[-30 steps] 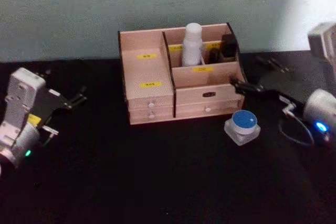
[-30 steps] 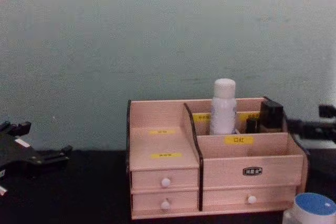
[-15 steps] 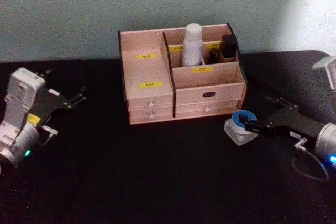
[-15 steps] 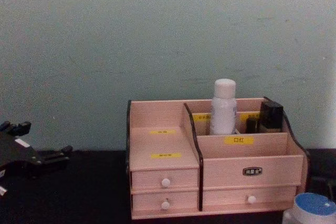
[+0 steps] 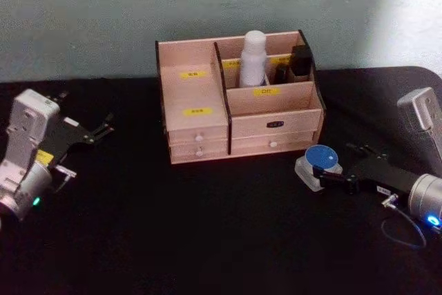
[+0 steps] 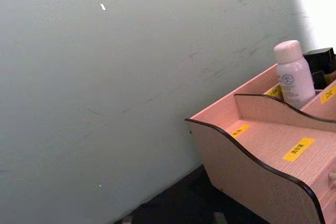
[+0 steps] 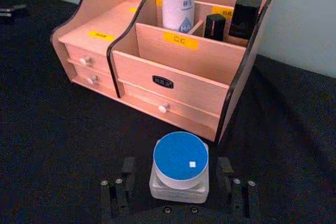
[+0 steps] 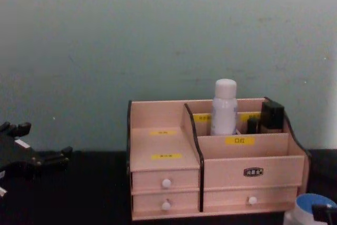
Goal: Pick up the facial cleanser and watermelon frost from the table and place them into the tiered storage box.
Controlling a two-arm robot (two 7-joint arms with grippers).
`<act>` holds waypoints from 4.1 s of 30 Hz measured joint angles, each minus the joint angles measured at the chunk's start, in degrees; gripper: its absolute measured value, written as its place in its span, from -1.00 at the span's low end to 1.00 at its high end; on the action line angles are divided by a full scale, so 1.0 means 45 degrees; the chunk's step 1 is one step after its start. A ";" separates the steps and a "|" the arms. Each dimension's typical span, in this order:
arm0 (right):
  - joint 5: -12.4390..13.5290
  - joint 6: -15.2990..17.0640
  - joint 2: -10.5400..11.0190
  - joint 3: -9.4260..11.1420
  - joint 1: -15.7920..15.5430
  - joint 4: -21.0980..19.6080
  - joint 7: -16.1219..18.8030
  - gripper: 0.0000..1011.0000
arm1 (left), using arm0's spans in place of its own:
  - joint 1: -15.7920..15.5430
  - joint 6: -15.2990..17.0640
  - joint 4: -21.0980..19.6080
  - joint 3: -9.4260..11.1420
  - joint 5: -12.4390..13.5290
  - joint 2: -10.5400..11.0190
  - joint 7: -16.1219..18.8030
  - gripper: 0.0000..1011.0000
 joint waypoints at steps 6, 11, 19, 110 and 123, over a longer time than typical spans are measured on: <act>-0.0097 0.0027 -0.0083 -0.0150 0.0245 0.0295 -0.0009 0.98 | 0.0000 0.0000 0.0000 0.0000 0.0000 0.0000 0.0000 0.98; -0.0202 0.0044 -0.0164 -0.0284 0.0468 0.0573 0.0000 0.98 | 0.0000 0.0000 0.0000 0.0001 0.0000 0.0000 0.0000 0.98; -0.0360 0.0058 -0.0345 -0.0468 0.0817 0.1008 0.0048 0.98 | 0.0000 0.0000 0.0001 0.0000 0.0000 0.0000 0.0000 0.98; -0.0283 0.0315 -0.0538 -0.0697 0.1163 0.1482 0.0257 0.40 | 0.0000 0.0000 0.0001 0.0000 0.0000 0.0000 0.0000 0.98; -0.0282 0.0317 -0.0538 -0.0697 0.1162 0.1482 0.0257 0.40 | 0.0000 0.0000 0.0000 0.0000 0.0000 0.0000 0.0000 0.98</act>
